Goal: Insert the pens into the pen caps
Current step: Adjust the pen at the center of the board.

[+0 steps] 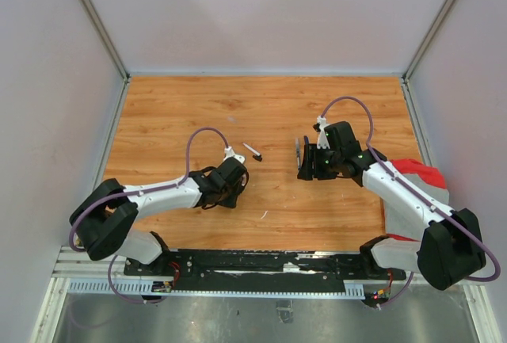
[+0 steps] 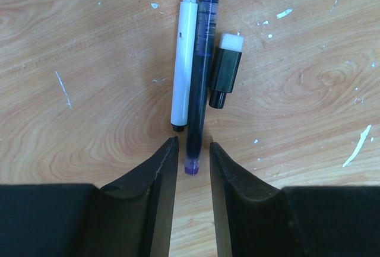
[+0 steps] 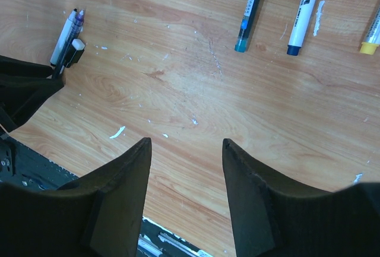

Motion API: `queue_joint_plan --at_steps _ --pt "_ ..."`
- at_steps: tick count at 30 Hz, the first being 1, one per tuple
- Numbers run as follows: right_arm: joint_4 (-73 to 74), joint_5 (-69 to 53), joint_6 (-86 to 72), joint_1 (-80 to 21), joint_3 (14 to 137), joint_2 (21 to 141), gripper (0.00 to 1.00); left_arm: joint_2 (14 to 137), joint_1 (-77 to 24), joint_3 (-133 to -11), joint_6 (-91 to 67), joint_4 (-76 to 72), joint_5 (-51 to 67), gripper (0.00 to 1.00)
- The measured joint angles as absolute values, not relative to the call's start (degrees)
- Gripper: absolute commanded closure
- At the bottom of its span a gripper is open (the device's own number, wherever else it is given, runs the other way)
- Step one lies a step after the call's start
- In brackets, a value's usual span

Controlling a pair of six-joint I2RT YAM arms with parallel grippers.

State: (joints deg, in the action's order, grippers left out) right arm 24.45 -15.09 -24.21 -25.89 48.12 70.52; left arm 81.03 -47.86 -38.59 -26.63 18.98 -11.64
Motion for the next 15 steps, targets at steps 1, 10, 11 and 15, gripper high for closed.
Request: queue_joint_plan --at_steps 1,10,11,15 --pt "24.45 -15.11 -24.21 -25.89 48.12 70.52 0.48 81.03 -48.1 -38.59 -26.87 19.07 -11.92 0.71" --pt "24.43 -15.11 -24.21 -25.89 47.92 70.5 0.48 81.28 -48.64 -39.07 -27.46 20.25 -13.28 0.88" --pt "24.43 -15.09 -24.21 -25.89 47.92 70.46 0.48 81.28 -48.75 -39.07 -27.46 20.25 -13.28 0.88" --pt "24.45 -15.09 -24.23 -25.89 47.92 70.28 0.48 80.79 -49.01 -39.07 -27.42 20.29 -12.56 0.9"
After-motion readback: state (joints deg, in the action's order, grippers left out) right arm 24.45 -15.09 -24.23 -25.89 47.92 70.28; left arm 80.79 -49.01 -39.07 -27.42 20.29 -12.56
